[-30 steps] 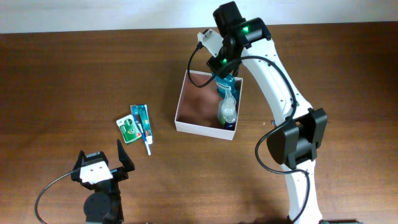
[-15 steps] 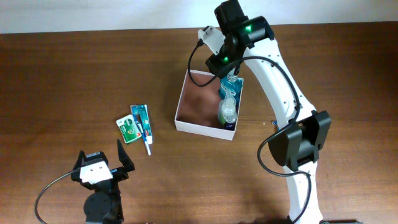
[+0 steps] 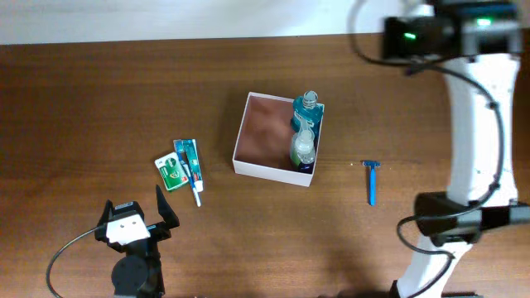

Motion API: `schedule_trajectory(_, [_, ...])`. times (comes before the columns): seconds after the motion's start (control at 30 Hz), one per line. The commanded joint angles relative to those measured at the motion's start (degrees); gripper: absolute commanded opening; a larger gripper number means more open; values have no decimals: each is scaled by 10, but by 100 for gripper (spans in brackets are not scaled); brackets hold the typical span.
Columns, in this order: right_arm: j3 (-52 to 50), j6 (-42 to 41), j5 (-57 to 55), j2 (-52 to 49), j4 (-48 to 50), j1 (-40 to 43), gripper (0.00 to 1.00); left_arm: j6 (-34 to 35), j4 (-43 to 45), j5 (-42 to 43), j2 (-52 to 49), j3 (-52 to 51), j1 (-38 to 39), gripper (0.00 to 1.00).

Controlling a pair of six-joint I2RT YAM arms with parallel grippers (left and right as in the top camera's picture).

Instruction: Pack container

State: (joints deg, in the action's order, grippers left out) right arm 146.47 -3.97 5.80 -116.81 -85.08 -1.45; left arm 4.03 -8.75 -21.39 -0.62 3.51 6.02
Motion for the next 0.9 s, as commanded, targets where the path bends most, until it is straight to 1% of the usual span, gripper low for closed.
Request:
schedule_trajectory(0.0, [-52,-108,-3,-25,-52,39,4,-11,2,2,3,-7,-3,99])
schedule_trajectory(0.07, [-85,-141,5,-26,-57,45,4,-11,2,2,3,-7,-3,99])
schedule_trajectory(0.13, [-125,-158,26,-26,-55,45,4,-11,2,2,3,-7,-3,99])
schedule_trajectory(0.27, [-212,-214,51,-26,-26,35,4,-11,2,2,3,-7,-3,99])
schedule_trajectory(0.33, [-256,-243,62,-26,4,28,4,-11,2,2,3,-7,-3,99])
schedule_trajectory(0.43, [-314,-260,121,-26,66,21,4,-11,2,2,3,-7,-3,99])
schedule_trajectory(0.53, [-355,-315,155,-26,125,21,4,-11,2,2,3,-7,-3,99])
schedule_trajectory(0.63, [-381,-396,154,-26,181,21,4,-11,2,2,3,-7,-3,99])
schedule_trajectory(0.67, [-383,-447,147,-26,196,21,4,-11,2,2,3,-7,-3,99])
schedule_trajectory(0.7, [-383,-467,142,-26,203,21,4,-11,2,2,3,-7,-3,99])
schedule_trajectory(0.87, [-388,-601,32,-26,245,3,4,-11,2,2,3,-7,-3,99])
